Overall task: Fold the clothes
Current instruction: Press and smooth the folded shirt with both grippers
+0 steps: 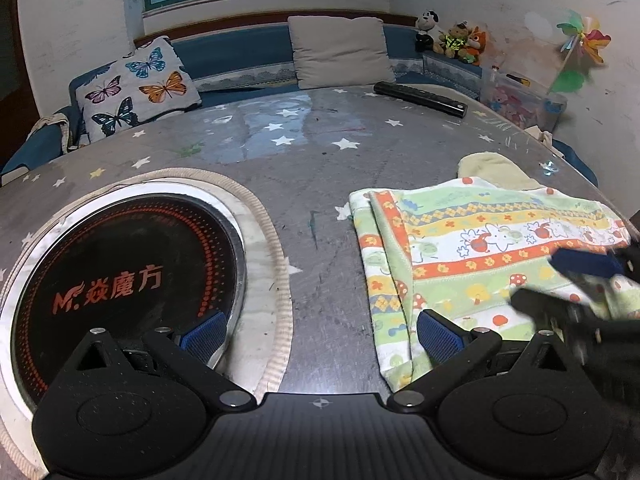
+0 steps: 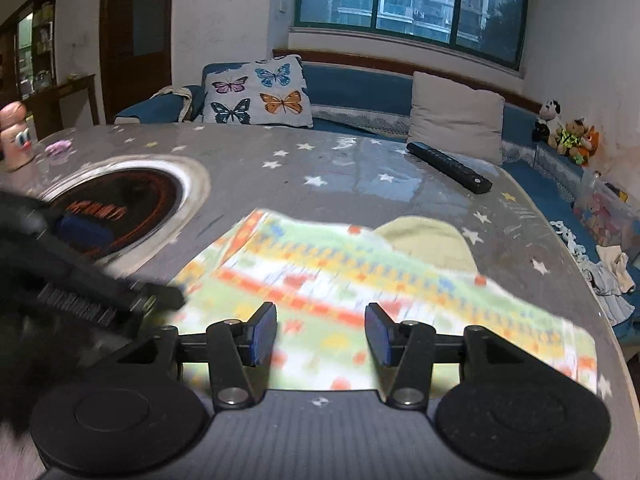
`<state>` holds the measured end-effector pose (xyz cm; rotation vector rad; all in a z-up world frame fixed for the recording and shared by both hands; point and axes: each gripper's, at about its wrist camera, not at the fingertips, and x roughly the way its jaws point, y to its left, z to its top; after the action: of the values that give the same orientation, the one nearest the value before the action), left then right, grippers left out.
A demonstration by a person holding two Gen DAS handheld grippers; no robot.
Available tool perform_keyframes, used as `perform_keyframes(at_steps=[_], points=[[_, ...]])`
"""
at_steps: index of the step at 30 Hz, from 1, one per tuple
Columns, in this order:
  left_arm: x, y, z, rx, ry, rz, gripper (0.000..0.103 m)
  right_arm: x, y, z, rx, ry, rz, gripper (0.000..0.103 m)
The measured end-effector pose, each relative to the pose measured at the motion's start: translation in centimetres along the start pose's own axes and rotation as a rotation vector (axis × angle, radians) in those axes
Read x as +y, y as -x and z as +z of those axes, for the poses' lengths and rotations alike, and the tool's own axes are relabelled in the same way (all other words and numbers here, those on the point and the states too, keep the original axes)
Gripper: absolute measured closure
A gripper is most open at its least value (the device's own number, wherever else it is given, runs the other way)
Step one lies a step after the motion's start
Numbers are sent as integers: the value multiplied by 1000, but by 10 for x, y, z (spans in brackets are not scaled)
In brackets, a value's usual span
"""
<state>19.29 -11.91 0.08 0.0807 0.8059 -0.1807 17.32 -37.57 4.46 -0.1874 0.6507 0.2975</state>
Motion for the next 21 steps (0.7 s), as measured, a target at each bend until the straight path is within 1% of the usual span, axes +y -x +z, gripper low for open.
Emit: perform_keyframes(at_steps=[4, 8, 9, 10, 14, 16, 20, 21], points=[[0, 5, -2, -1, 2, 2, 0, 8, 19, -14, -31, -9, -15, 52], [1, 12, -6, -4, 3, -2, 0, -5, 32, -18, -62, -78, -57, 51], [1, 14, -6, -4, 4, -3, 0, -8, 34, -19, -65, -94, -69, 46], [1, 15, -7, -4, 6, -4, 0, -12, 33, -22, -60, -112, -79, 43], [0, 20, -9, -4, 8, -10, 0, -25, 31, -39, -25, -176, -112, 42], [-1, 23, -11, -5, 4, -19, 0, -24, 36, -43, -29, -172, -116, 38], [-6, 31, -16, -13, -9, -35, 0, -27, 44, -50, -48, -211, -139, 35], [-7, 33, -17, -16, -12, -38, 0, -29, 44, -51, -48, -224, -151, 29]])
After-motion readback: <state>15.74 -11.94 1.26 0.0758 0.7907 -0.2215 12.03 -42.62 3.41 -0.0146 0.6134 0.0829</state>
